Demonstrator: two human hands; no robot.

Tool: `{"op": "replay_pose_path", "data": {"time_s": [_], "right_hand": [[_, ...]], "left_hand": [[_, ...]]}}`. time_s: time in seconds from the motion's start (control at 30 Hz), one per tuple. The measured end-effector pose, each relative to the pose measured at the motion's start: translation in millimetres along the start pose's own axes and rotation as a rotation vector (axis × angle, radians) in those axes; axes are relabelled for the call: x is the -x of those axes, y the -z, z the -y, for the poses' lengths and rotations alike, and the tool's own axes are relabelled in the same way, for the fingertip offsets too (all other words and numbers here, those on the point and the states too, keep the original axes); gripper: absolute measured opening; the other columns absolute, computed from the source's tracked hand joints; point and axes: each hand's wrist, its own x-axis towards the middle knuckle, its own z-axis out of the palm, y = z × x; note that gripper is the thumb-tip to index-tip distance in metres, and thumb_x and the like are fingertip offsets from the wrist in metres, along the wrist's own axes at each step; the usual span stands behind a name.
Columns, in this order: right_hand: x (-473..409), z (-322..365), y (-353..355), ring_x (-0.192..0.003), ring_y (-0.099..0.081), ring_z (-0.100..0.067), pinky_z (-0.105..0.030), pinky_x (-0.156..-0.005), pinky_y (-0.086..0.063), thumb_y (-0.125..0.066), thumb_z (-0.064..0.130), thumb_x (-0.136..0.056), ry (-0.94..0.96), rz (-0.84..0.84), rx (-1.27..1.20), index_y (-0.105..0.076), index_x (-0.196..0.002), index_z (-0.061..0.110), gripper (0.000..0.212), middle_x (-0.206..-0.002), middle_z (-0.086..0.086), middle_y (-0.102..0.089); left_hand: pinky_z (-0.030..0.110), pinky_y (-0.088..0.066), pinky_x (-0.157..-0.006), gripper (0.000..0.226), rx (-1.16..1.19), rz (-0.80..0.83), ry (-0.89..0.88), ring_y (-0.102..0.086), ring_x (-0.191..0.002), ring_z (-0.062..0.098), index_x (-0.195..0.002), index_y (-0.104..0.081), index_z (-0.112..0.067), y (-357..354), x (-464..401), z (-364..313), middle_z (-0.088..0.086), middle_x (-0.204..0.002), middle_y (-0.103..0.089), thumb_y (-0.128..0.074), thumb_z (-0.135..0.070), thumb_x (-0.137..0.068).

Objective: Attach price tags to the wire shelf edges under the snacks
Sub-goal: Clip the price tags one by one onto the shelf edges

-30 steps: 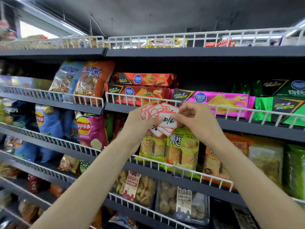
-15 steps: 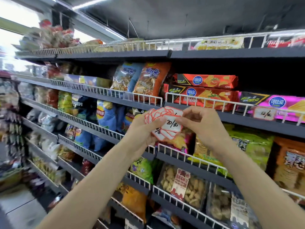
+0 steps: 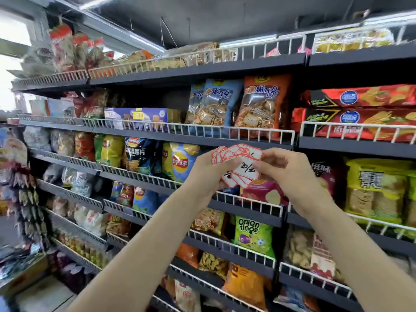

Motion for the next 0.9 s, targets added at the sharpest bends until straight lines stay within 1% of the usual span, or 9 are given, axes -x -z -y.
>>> {"op": "replay_pose_path", "data": {"time_s": [0.13, 0.23, 0.33, 0.47, 0.57, 0.63, 0.73, 0.83, 0.9], "right_hand": [[-14.7, -7.2, -19.4, -0.063, -0.063, 0.003, -0.009, -0.06, -0.049, -0.07, 0.004, -0.08, 0.0, -0.052, 0.015, -0.066, -0.077, 0.025, 0.022, -0.065, 0.012, -0.068], [-29.4, -17.6, -25.1, -0.073, -0.064, -0.005, -0.011, -0.064, -0.052, -0.073, 0.002, -0.076, -0.026, -0.07, 0.04, -0.066, -0.082, 0.022, 0.022, -0.079, 0.006, -0.068], [-47.9, -28.6, -31.9, -0.082, -0.064, -0.007, -0.011, -0.071, -0.052, -0.073, -0.001, -0.076, -0.032, -0.07, 0.069, -0.066, -0.093, 0.022, 0.029, -0.088, 0.005, -0.069], [-70.6, -37.0, -43.8, -0.079, -0.065, 0.002, -0.011, -0.067, -0.051, -0.069, -0.008, -0.076, -0.026, -0.027, 0.023, -0.065, -0.103, 0.024, 0.042, -0.089, 0.009, -0.069], [-83.7, -48.5, -54.0, -0.077, -0.065, -0.003, -0.013, -0.066, -0.05, -0.07, 0.0, -0.079, -0.063, -0.085, 0.082, -0.065, -0.101, 0.02, 0.03, -0.087, 0.003, -0.067], [-90.3, -54.9, -59.2, -0.063, -0.061, 0.001, -0.011, -0.056, -0.047, -0.07, 0.007, -0.081, -0.107, -0.112, 0.127, -0.066, -0.095, 0.007, 0.015, -0.08, -0.004, -0.065], [-98.4, -64.2, -65.5, -0.056, -0.06, -0.004, -0.013, -0.051, -0.05, -0.067, 0.006, -0.083, -0.174, -0.148, 0.071, -0.068, -0.087, 0.0, 0.008, -0.077, -0.013, -0.066], [-104.2, -67.5, -71.0, -0.061, -0.069, -0.01, -0.016, -0.055, -0.055, -0.058, 0.001, -0.089, -0.22, -0.194, -0.043, -0.066, -0.105, -0.002, 0.018, -0.081, -0.011, -0.07], [-105.0, -68.1, -71.9, -0.068, -0.072, -0.018, -0.018, -0.058, -0.057, -0.051, -0.001, -0.093, -0.21, -0.219, -0.1, -0.057, -0.121, 0.012, 0.032, -0.092, -0.012, -0.069]], "left_hand": [[0.045, -0.053, -0.09, 0.007, 0.05, -0.004, -0.01, -0.066, -0.092, 0.025, -0.094, -0.063, -0.015, 14.6, -22.6, 9.1, 0.008, -0.098, -0.07, -0.064, -0.012, -0.087], [0.047, -0.053, -0.087, 0.011, 0.039, 0.028, -0.029, -0.066, -0.09, 0.027, -0.096, -0.063, -0.012, 25.6, -41.6, 15.9, 0.012, -0.099, -0.07, -0.065, -0.009, -0.086], [0.037, -0.057, -0.075, 0.015, 0.062, 0.105, -0.057, -0.068, -0.082, 0.023, -0.095, -0.063, -0.012, 39.6, -63.9, 20.2, 0.01, -0.093, -0.071, -0.064, -0.001, -0.084], [0.03, -0.058, -0.066, 0.022, 0.132, 0.127, -0.054, -0.069, -0.074, 0.017, -0.098, -0.063, -0.009, 53.2, -93.4, 26.0, 0.009, -0.089, -0.071, -0.063, 0.006, -0.082], [0.03, -0.058, -0.066, 0.023, 0.213, 0.121, -0.069, -0.069, -0.074, 0.017, -0.101, -0.062, -0.007, 57.9, -108.7, 33.5, 0.008, -0.088, -0.072, -0.061, 0.007, -0.083], [0.029, -0.057, -0.066, 0.021, 0.264, 0.128, -0.068, -0.07, -0.074, 0.016, -0.101, -0.063, -0.006, 61.2, -116.6, 37.2, 0.005, -0.085, -0.073, -0.06, 0.006, -0.084], [0.029, -0.057, -0.068, 0.018, 0.327, 0.144, -0.027, -0.07, -0.075, 0.017, -0.1, -0.063, -0.005, 70.2, -130.9, 40.9, 0.007, -0.087, -0.073, -0.06, 0.004, -0.085], [0.029, -0.058, -0.067, 0.015, 0.345, 0.135, 0.0, -0.07, -0.074, 0.016, -0.097, -0.064, -0.004, 82.3, -146.0, 44.6, 0.007, -0.085, -0.073, -0.06, 0.003, -0.084], [0.026, -0.059, -0.062, 0.016, 0.342, 0.099, -0.007, -0.07, -0.073, 0.016, -0.099, -0.064, -0.003, 88.8, -151.6, 46.4, 0.006, -0.084, -0.074, -0.06, 0.004, -0.085]]}}
